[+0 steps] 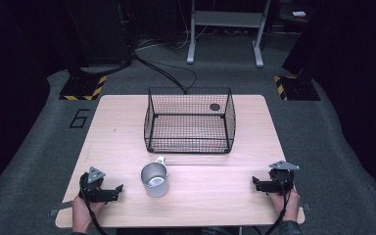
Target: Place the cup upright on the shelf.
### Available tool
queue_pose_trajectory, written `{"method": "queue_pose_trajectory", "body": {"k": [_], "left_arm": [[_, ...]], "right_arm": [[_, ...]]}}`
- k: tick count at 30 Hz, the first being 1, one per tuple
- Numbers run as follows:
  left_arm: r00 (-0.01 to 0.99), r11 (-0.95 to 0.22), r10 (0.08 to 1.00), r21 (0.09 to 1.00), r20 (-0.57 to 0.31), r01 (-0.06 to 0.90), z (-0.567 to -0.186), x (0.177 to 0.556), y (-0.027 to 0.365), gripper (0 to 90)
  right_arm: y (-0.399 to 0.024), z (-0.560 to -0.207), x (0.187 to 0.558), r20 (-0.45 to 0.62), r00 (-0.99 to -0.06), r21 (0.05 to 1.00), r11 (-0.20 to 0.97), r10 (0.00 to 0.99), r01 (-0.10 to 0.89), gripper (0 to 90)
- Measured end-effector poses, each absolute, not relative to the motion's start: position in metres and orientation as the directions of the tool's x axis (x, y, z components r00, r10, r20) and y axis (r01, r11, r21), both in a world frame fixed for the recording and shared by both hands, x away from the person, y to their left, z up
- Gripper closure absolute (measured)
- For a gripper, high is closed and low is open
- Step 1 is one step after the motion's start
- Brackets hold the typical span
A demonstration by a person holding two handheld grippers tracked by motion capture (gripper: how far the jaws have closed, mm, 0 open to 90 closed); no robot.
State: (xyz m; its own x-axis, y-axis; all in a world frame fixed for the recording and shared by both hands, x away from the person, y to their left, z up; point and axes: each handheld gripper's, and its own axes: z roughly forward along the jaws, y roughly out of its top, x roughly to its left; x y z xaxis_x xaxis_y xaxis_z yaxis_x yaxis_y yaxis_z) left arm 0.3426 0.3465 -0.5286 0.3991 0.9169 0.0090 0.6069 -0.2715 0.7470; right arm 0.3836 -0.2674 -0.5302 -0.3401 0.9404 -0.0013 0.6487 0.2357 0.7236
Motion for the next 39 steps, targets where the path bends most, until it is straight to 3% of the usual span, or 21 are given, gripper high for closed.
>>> {"method": "queue_pose_trajectory", "body": {"k": [13,39], "left_arm": [[0.509,-0.343,0.860,0.780,0.037,0.523,-0.501,0.318,0.334,0.0],[0.636,-0.361,0.772,0.813,-0.015,0.458,-0.486,0.298,0.305,0.0]], "right_arm": [[-0.267,-0.530,0.384,-0.002,-0.341,0.724,0.236,0.940,0.648,0.6],[-0.267,-0.530,0.384,-0.002,-0.340,0.725,0.236,0.940,0.647,1.0]]}}
